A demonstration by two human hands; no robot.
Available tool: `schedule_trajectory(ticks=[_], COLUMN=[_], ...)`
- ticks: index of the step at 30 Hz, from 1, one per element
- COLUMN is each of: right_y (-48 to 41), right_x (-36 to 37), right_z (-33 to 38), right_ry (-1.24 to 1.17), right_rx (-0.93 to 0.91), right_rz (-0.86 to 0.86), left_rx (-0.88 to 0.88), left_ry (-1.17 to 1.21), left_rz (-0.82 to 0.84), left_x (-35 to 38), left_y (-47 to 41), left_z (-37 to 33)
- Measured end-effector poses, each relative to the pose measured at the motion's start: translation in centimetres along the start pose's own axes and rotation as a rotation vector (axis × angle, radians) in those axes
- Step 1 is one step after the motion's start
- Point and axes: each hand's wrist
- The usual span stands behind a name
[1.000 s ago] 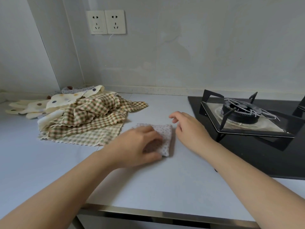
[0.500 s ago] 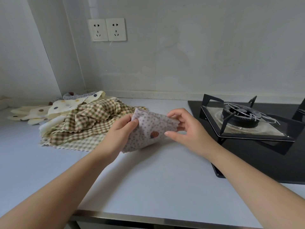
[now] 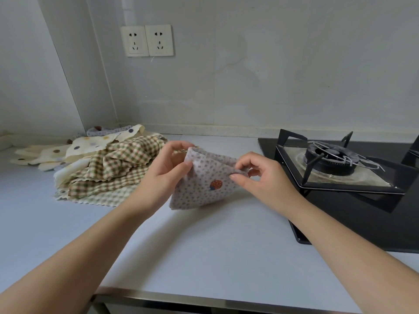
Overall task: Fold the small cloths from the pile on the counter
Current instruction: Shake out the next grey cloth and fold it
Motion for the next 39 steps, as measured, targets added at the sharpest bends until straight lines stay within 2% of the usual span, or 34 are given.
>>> schedule_trajectory(ticks=[2, 7, 11, 16, 22, 27, 30, 34, 39], right_y=[0.1, 0.1, 0.1, 0.1, -0.1, 0.2, 0.1, 0.2, 0.1], right_x=[-0.1, 0.1, 0.0, -0.7, -0.9, -0.8, -1.0, -0.9, -0.7], right_z=[0.3, 0.5, 0.7, 1.1, 1.3, 1.7, 1.8, 1.6, 1.7], right_ry=[-0.011, -0.029, 0.0, 0.189, 0.292, 0.187, 0.119, 0.158, 0.17], right_rx=[-0.023, -0.056, -0.13, -0.262, -0.376, -0.304, -0.312, -0.274, -0.236], right_rz=[0.002, 0.011, -0.022, -0.106, -0.126, -0.149, -0.098, 0.048, 0.01], left_rx=[0.115, 0.356, 0.442, 0.584, 0.701, 0.693, 0.702, 0.745, 0.71], left_ry=[-0.082, -0.726, -0.957, -1.195, -1.29, -1.284, -1.27, -1.316, -1.331], left_rz=[0.058, 0.288, 0.372, 0.397, 0.483, 0.462, 0.458, 0.483, 0.493], left_x=[-0.6, -1.7, -1.2, -1.0, -1.1, -1.1, -1.4, -1.3, -1.4], left_y=[-0.3, -0.8, -0.7, -0.7, -0.8, -0.8, -0.9, -1.0, -1.0], left_z=[-0.7, -2.3, -2.6, -3.6, -4.0, -4.2, -4.3, -4.2, -4.2])
Point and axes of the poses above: each hand's wrist, its own y-axis away from the middle knuckle, its own x-axis out of the palm, z = x × y, and after that the axes turned 8 degrees about x, right-handed
